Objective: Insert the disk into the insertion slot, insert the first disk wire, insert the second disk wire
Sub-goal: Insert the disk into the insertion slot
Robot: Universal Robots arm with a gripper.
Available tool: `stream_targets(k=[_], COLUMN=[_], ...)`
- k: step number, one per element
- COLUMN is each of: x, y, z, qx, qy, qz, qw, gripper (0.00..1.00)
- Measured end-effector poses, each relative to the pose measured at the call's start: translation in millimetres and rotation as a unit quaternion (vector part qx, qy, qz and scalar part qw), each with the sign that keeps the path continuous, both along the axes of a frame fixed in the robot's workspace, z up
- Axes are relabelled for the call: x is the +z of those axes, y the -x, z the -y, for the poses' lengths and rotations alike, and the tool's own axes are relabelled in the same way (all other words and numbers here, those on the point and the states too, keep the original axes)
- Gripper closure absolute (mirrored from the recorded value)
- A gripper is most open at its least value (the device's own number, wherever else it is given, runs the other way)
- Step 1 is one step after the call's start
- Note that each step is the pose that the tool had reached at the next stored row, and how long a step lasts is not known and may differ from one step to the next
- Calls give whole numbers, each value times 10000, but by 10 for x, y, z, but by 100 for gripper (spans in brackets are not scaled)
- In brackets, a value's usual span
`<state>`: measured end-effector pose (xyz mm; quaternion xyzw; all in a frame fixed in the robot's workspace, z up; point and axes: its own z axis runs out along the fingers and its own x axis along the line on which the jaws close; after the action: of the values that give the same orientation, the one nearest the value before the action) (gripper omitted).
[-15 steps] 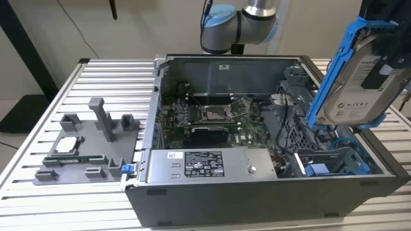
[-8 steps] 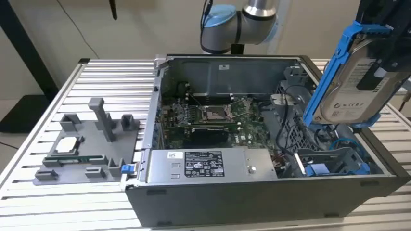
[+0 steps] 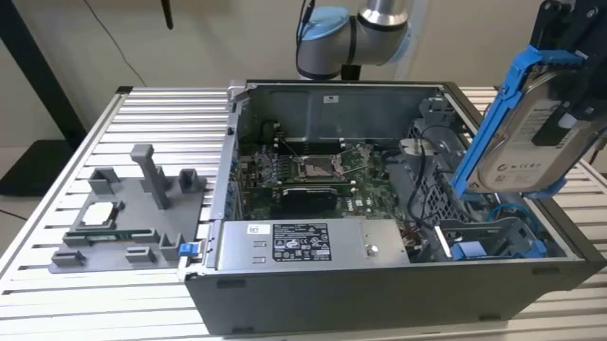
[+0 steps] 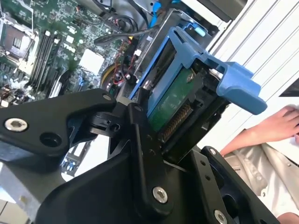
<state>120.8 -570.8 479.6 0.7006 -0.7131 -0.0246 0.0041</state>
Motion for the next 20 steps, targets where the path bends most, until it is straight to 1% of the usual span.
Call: stream_targets(k=[3,13,20], x=[-42,-135,-193], y=[-20,-68,-81], z=[16,30,30], qx=[0,0,0], qy=[0,0,0], qz=[-3,-3,-3], qw=[10000,10000,10000], gripper=[100,100,100])
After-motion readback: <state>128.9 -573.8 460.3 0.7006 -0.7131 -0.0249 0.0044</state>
